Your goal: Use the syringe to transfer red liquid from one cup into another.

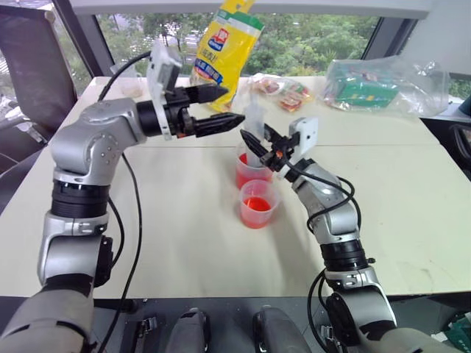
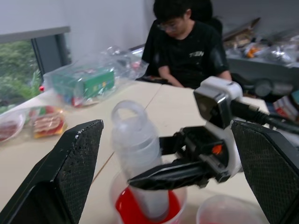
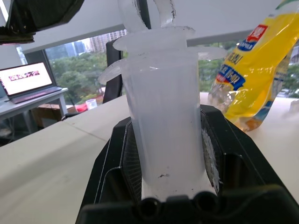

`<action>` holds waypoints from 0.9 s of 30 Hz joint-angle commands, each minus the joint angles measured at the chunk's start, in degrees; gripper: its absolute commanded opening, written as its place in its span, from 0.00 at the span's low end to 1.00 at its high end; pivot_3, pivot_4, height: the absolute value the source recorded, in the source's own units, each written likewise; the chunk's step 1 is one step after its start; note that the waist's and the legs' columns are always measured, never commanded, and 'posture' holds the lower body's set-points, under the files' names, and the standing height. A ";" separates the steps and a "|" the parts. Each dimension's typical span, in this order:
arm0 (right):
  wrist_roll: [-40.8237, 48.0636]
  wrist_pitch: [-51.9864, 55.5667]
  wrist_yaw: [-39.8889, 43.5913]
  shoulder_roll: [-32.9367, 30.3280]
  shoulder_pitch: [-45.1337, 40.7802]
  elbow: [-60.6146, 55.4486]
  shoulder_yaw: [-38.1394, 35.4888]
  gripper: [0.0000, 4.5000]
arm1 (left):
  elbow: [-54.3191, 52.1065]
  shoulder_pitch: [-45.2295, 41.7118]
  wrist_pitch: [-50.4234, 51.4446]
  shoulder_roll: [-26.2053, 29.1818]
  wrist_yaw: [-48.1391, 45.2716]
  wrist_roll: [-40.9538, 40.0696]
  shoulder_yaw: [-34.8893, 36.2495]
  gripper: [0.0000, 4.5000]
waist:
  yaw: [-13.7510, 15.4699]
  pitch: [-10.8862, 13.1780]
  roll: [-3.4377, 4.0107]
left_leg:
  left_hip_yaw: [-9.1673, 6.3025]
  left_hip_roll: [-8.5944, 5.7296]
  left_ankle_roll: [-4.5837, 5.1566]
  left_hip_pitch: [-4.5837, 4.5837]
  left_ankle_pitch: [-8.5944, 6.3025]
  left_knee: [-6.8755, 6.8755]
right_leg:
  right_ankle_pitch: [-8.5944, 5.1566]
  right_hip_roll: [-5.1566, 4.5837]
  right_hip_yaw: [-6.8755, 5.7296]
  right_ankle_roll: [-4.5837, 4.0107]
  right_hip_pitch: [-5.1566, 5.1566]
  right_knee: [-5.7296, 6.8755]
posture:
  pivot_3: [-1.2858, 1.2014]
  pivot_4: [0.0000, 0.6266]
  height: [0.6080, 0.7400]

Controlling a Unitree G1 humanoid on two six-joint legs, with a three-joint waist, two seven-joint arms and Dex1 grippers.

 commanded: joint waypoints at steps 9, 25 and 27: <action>0.04 -1.57 -0.10 -0.07 -0.42 -1.74 1.08 0.30 | 4.51 -3.75 0.46 -3.16 -2.18 1.99 -1.63 1.00 | -0.05 0.00 0.00 | -0.01 0.01 -0.04 0.02 0.02 0.00 | 0.00 0.02 0.01 0.00 -0.03 0.09 | 0.52 0.24 1.00; 0.00 -0.38 0.37 -0.72 0.17 -3.45 1.96 0.30 | 14.49 -7.81 -2.84 -9.76 -2.30 5.67 -1.43 0.13 | -0.03 0.00 0.00 | -0.01 0.01 -0.05 0.02 0.03 0.00 | 0.00 0.02 0.01 0.00 -0.04 0.11 | 0.52 0.24 1.00; 0.12 -0.04 0.52 -0.80 0.44 -3.76 2.04 0.30 | 14.95 -8.18 -3.14 -10.25 -2.46 6.05 -1.28 0.01 | 0.01 0.00 0.00 | 0.00 0.00 -0.05 0.02 0.03 0.00 | 0.00 0.02 0.01 0.00 -0.04 0.10 | 0.52 0.24 1.00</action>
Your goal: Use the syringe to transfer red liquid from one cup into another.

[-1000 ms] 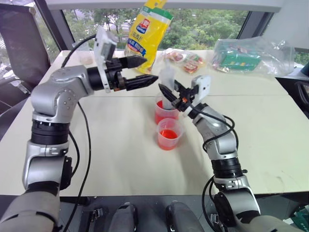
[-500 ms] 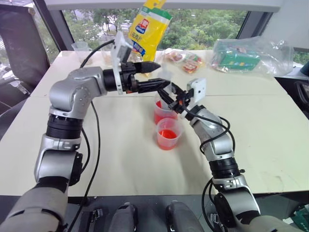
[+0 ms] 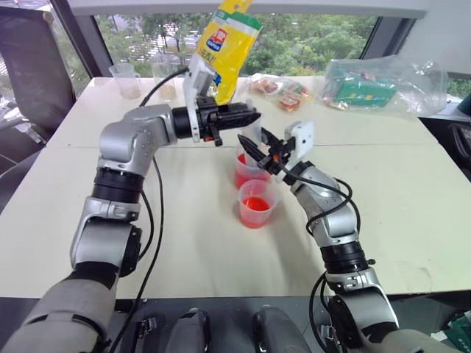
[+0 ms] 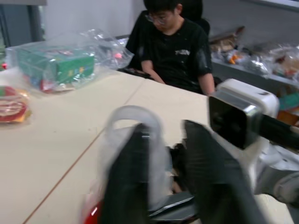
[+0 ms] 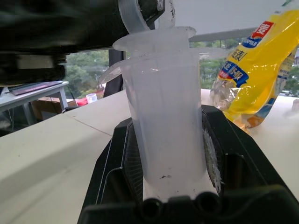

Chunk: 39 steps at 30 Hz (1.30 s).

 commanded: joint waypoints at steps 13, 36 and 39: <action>2.64 4.19 2.41 -0.05 1.42 -0.44 0.92 0.30 | -2.63 -5.29 -1.55 -0.13 -1.39 0.35 2.36 0.01 | 0.01 0.00 0.00 | 0.00 0.00 0.00 0.00 0.00 0.00 | 0.00 0.00 0.00 0.00 0.00 0.01 | 0.52 0.24 1.00; 2.76 3.88 3.06 -0.60 2.15 0.37 1.68 0.30 | -0.28 -9.66 -4.36 0.71 -0.86 1.32 4.34 0.01 | -0.02 0.00 0.00 | 0.00 -0.01 0.00 0.00 0.00 0.00 | 0.00 0.00 0.00 0.00 0.00 0.01 | 0.52 0.24 1.00; 3.35 4.45 2.92 -0.77 1.58 -0.95 1.30 0.30 | -0.56 -9.30 -4.37 0.74 -0.80 1.34 4.24 0.01 | -0.01 0.00 0.00 | 0.00 0.00 0.00 0.00 0.00 0.00 | 0.00 0.00 0.00 0.00 0.00 0.01 | 0.52 0.24 1.00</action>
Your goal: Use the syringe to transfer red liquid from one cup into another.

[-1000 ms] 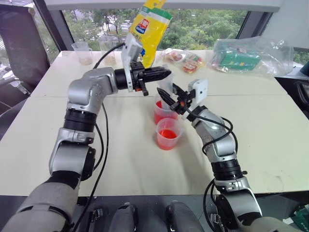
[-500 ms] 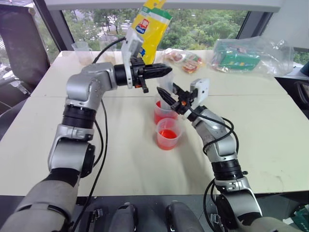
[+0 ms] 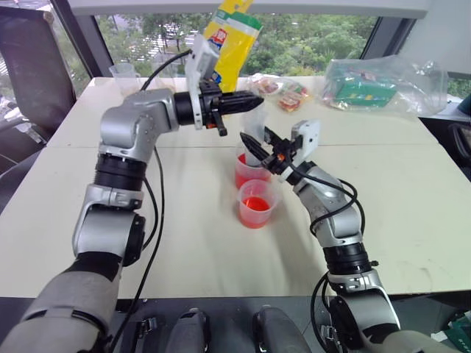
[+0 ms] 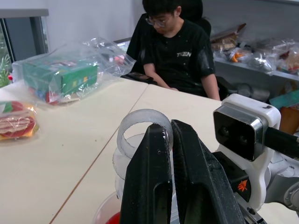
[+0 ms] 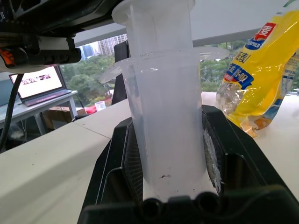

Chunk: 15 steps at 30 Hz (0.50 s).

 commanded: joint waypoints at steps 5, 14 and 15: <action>1.19 4.15 1.14 -0.74 0.14 -3.54 1.55 0.30 | -4.80 -3.05 -2.82 1.07 0.03 -1.65 3.69 0.01 | 0.02 0.00 0.00 | 0.00 0.00 0.00 0.00 0.00 0.00 | 0.00 0.00 0.00 0.00 0.00 0.00 | 0.52 0.24 1.00; 3.16 6.72 0.09 -1.91 -4.45 -6.30 -0.96 0.30 | -9.99 2.46 0.53 3.52 -1.28 -2.22 2.78 0.76 | -0.01 0.00 0.00 | 0.00 0.01 0.00 0.00 0.00 0.00 | 0.00 -0.01 0.01 0.00 -0.01 0.03 | 0.52 0.24 1.00; 3.28 6.84 0.17 -2.11 -4.90 -6.23 -1.18 0.30 | -10.98 3.35 0.96 4.28 -1.75 -2.48 2.66 0.87 | -0.03 0.00 0.00 | 0.00 0.01 0.00 0.00 0.00 0.00 | 0.00 -0.01 0.01 0.00 -0.01 0.03 | 0.52 0.24 1.00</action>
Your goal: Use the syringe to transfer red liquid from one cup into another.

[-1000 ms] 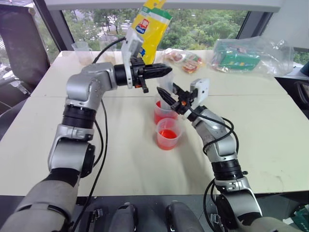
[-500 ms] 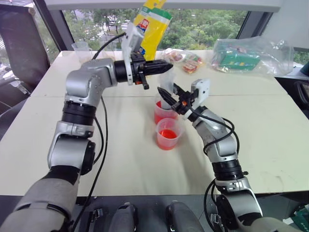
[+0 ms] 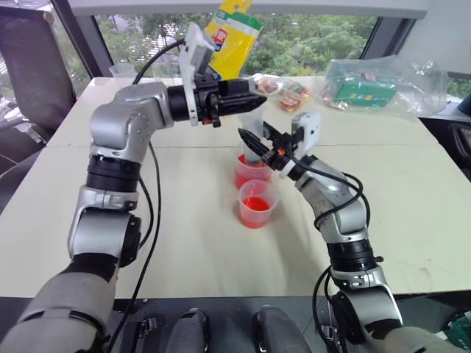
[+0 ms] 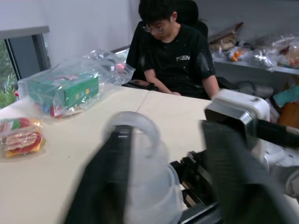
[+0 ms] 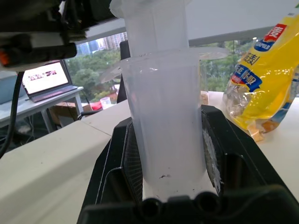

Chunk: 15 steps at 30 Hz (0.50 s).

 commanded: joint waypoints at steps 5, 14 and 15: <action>1.54 -0.13 0.60 -1.37 -3.55 -1.53 -1.71 0.30 | -6.42 3.26 2.84 5.17 -0.36 -2.67 3.23 1.00 | -0.06 0.00 0.00 | 0.00 0.00 0.00 0.00 0.00 0.00 | 0.00 0.00 0.01 0.00 -0.01 0.01 | 0.52 0.24 1.00; 10.50 8.76 2.85 -4.99 -7.00 -9.14 -5.39 0.30 | -10.26 5.94 6.38 10.77 0.99 -4.90 6.21 1.00 | 0.15 0.00 0.00 | -0.01 0.00 0.00 0.00 0.00 0.00 | 0.00 -0.03 0.00 0.00 -0.01 0.02 | 0.52 0.24 1.00; 12.86 11.11 3.23 -5.73 -6.95 -11.06 -5.96 0.30 | -10.26 5.84 6.56 11.12 1.08 -5.10 6.45 1.00 | 0.16 0.00 0.00 | -0.01 0.00 0.01 -0.02 0.00 0.00 | 0.00 -0.04 0.00 0.00 -0.02 0.02 | 0.52 0.24 1.00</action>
